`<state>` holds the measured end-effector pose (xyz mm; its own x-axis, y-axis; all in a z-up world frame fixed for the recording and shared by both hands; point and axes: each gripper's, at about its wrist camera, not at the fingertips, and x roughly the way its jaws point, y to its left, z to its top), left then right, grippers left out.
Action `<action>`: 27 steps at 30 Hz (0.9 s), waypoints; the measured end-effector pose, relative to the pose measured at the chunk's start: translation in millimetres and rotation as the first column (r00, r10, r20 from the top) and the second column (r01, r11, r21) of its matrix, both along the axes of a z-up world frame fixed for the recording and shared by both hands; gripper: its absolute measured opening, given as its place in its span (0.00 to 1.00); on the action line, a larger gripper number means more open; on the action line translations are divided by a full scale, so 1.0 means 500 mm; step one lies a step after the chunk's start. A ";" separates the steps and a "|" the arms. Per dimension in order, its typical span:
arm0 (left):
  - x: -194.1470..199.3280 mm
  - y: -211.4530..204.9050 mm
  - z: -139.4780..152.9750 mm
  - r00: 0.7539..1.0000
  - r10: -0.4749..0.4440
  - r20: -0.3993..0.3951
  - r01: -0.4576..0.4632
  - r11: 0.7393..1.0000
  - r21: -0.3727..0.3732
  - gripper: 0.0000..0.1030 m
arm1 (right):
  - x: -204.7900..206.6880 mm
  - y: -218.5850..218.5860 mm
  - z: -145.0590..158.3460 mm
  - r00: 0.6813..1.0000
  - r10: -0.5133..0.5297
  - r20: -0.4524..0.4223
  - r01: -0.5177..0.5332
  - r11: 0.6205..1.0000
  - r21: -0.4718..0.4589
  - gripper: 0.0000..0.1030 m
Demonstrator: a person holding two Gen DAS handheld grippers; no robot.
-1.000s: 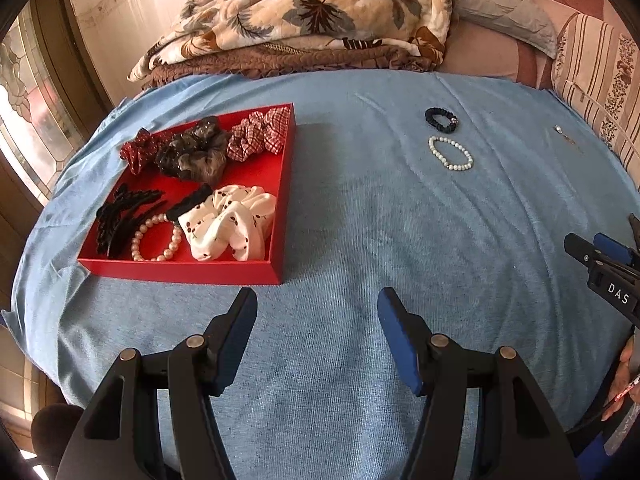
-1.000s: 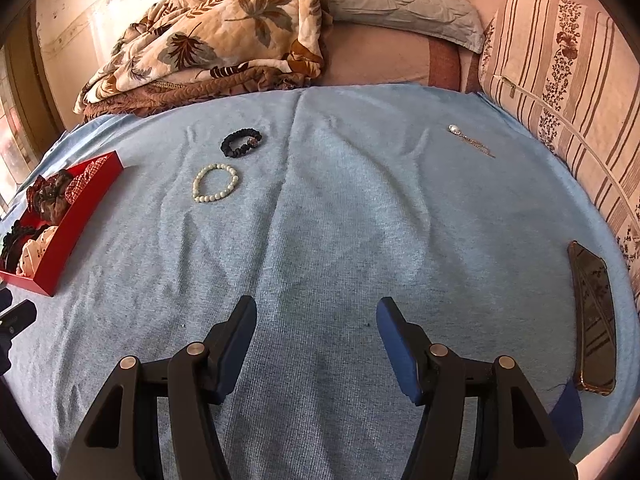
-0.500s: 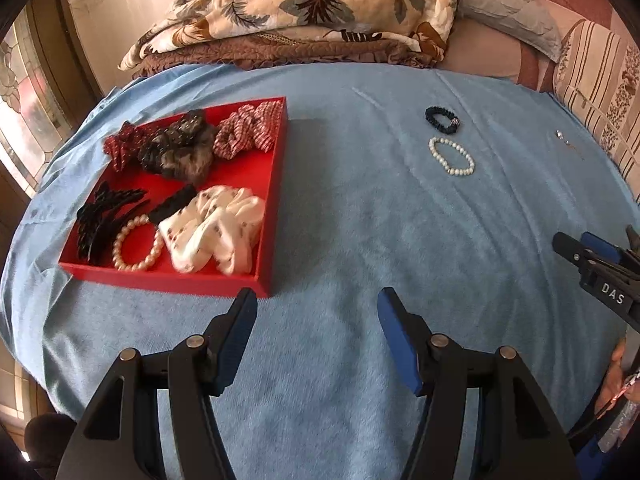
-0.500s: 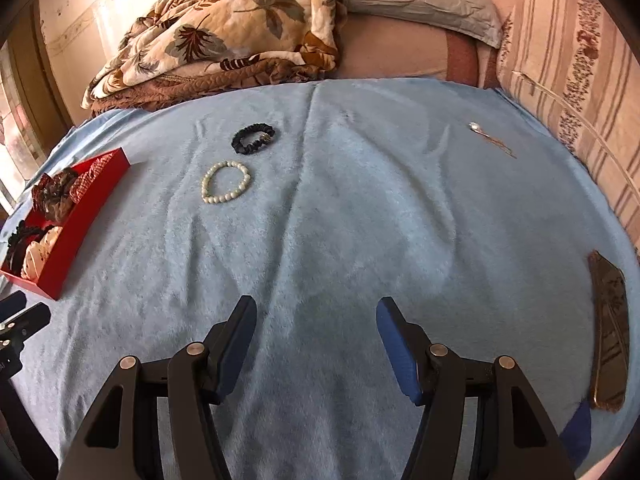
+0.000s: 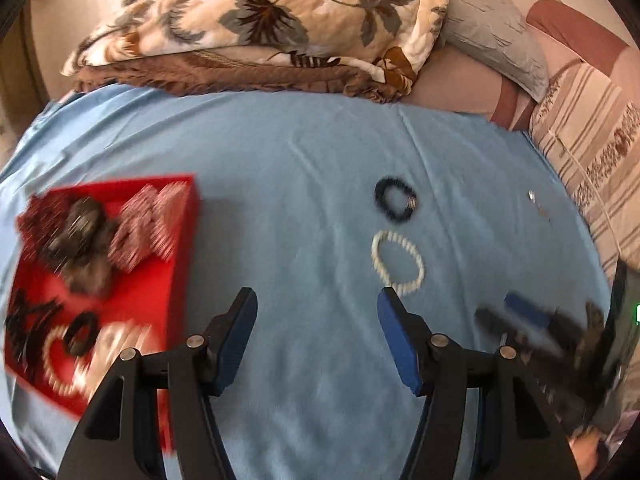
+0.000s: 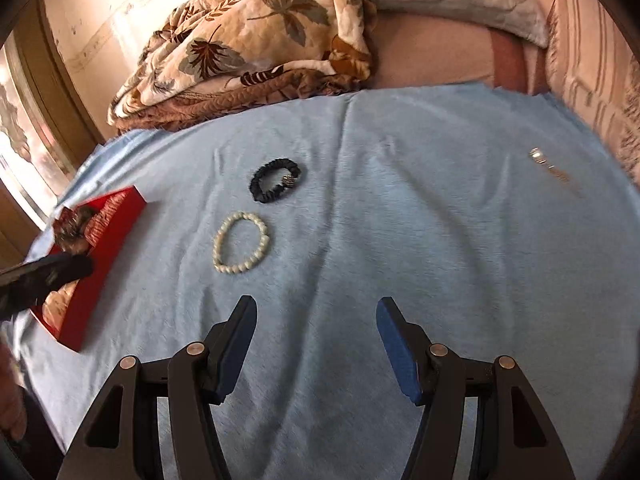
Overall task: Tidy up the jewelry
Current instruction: 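Grasp the black beaded bracelet with the left gripper while the right grasps the small pearl bracelet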
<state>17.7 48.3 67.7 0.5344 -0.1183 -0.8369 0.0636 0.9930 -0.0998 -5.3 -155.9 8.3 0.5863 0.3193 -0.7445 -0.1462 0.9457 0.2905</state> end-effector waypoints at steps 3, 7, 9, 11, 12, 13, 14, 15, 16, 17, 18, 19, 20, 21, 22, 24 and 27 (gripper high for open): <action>0.078 -0.023 -0.017 1.000 -0.022 -0.021 0.022 1.000 -0.008 0.44 | 0.020 0.009 -0.006 1.000 0.031 -0.003 -0.031 0.999 0.045 0.65; 0.170 -0.059 -0.041 0.998 -0.039 -0.044 0.037 0.999 -0.035 0.38 | 0.052 0.035 -0.018 0.997 0.074 -0.002 -0.074 0.995 0.061 0.58; 0.203 -0.077 -0.053 0.996 -0.058 -0.061 0.055 0.997 -0.046 0.38 | 0.069 0.049 -0.029 0.996 0.093 -0.012 -0.092 0.993 0.069 0.57; 0.238 -0.101 -0.075 0.991 -0.092 -0.093 0.089 0.995 -0.035 0.38 | 0.083 0.064 -0.040 0.994 0.108 -0.020 -0.107 0.992 0.061 0.56; 0.253 -0.114 -0.089 0.988 -0.109 -0.110 0.108 0.994 -0.016 0.38 | 0.089 0.070 -0.044 0.994 0.111 -0.017 -0.110 0.993 0.053 0.56; 0.262 -0.118 -0.097 0.986 -0.120 -0.118 0.120 0.993 -0.007 0.38 | 0.093 0.076 -0.045 0.994 0.112 -0.009 -0.112 0.993 0.045 0.56; 0.275 -0.124 -0.109 0.983 -0.134 -0.129 0.135 0.991 -0.001 0.38 | 0.098 0.079 -0.045 0.993 0.117 -0.004 -0.116 0.992 0.045 0.56; 0.286 -0.128 -0.120 0.980 -0.144 -0.140 0.146 0.989 0.004 0.38 | 0.101 0.082 -0.046 0.993 0.118 -0.001 -0.118 0.992 0.046 0.56; 0.292 -0.129 -0.126 0.978 -0.147 -0.147 0.150 0.989 0.006 0.38 | 0.104 0.086 -0.048 0.993 0.117 0.003 -0.117 0.992 0.041 0.56; 0.300 -0.132 -0.132 0.978 -0.153 -0.140 0.157 0.988 0.013 0.38 | 0.107 0.090 -0.049 0.994 0.113 0.005 -0.113 0.993 0.024 0.52; 0.303 -0.135 -0.131 0.979 -0.159 -0.130 0.162 0.987 0.018 0.38 | 0.108 0.095 -0.051 0.994 0.110 0.006 -0.110 0.994 0.006 0.49; 0.308 -0.139 -0.131 0.978 -0.170 -0.124 0.174 0.984 0.024 0.38 | 0.108 0.098 -0.052 0.994 0.108 0.008 -0.108 0.994 -0.006 0.45; 0.313 -0.144 -0.132 0.976 -0.178 -0.124 0.182 0.983 0.026 0.38 | 0.110 0.100 -0.053 0.994 0.108 0.009 -0.107 0.994 -0.011 0.39; 0.315 -0.145 -0.133 0.976 -0.180 -0.120 0.184 0.982 0.028 0.38 | 0.112 0.099 -0.054 0.995 0.103 0.007 -0.103 0.995 -0.014 0.34; 0.315 -0.147 -0.136 0.977 -0.179 -0.116 0.184 0.982 0.034 0.37 | 0.113 0.099 -0.055 0.995 0.098 0.003 -0.098 0.995 -0.015 0.22; 0.307 -0.155 -0.141 0.975 -0.196 -0.103 0.205 0.975 0.088 0.25 | 0.112 0.095 -0.053 0.995 0.098 -0.004 -0.098 0.995 0.003 0.12; 0.287 -0.149 -0.135 0.967 -0.223 -0.120 0.233 0.969 0.076 0.07 | 0.101 0.094 -0.049 0.995 0.104 -0.008 -0.104 0.995 0.012 0.06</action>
<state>161.3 -26.2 0.1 0.4060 -0.1495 -0.9015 0.2832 0.9585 -0.0314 45.3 -108.8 -16.0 0.5433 0.3870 -0.7450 -0.2409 0.9220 0.3032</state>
